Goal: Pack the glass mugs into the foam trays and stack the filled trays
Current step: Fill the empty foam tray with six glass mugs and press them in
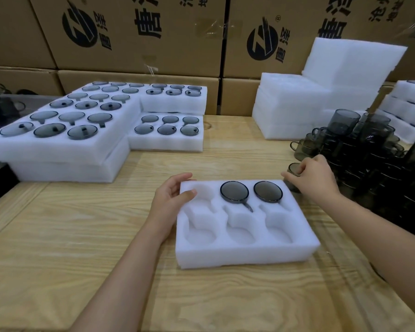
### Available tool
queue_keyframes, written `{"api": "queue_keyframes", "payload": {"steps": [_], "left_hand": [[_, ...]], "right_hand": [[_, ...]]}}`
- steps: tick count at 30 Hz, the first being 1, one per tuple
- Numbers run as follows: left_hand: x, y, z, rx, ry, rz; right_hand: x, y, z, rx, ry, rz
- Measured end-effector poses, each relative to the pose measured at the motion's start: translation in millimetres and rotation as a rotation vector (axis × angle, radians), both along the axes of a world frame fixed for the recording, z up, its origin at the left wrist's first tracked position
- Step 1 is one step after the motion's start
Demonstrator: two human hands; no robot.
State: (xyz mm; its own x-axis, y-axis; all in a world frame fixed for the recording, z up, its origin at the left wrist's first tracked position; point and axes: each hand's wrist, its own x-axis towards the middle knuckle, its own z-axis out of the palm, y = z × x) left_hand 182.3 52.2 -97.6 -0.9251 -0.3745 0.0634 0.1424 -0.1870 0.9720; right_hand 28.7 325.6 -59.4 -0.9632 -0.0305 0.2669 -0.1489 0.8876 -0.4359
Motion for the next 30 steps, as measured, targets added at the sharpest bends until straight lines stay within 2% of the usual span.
{"api": "queue_keyframes", "payload": {"steps": [5, 9, 11, 13, 16, 19, 24, 30], "left_hand": [[-0.9, -0.3, -0.5, 0.026, -0.005, -0.004], [-2.7, -0.6, -0.3, 0.099, 0.029, -0.012], [-2.6, 0.1, 1.2, 0.082, 0.047, -0.003], [-1.0, 1.2, 4.0, 0.005, 0.1, -0.004], [1.7, 1.9, 7.3, -0.086, 0.2, -0.036], [5.1, 0.3, 9.6, -0.108, 0.278, -0.061], [10.0, -5.0, 12.2, -0.138, 0.243, -0.083], [9.5, -10.3, 10.9, -0.154, 0.176, -0.194]], "right_hand": [[-7.1, -4.5, 0.0, -0.147, -0.045, 0.053], [2.2, -29.4, 31.9, -0.301, 0.081, 0.12], [16.3, -49.3, 53.7, -0.397, 0.052, 0.255], [37.8, -70.7, 71.3, -0.454, -0.05, 0.489], [66.9, -99.0, 81.5, -0.39, -0.165, 0.791], [80.1, -115.7, 79.7, -0.346, -0.251, 0.927], [80.8, -121.9, 67.8, -0.302, -0.32, 0.944], [81.0, -122.7, 55.6, -0.181, -0.281, 0.878]]}}
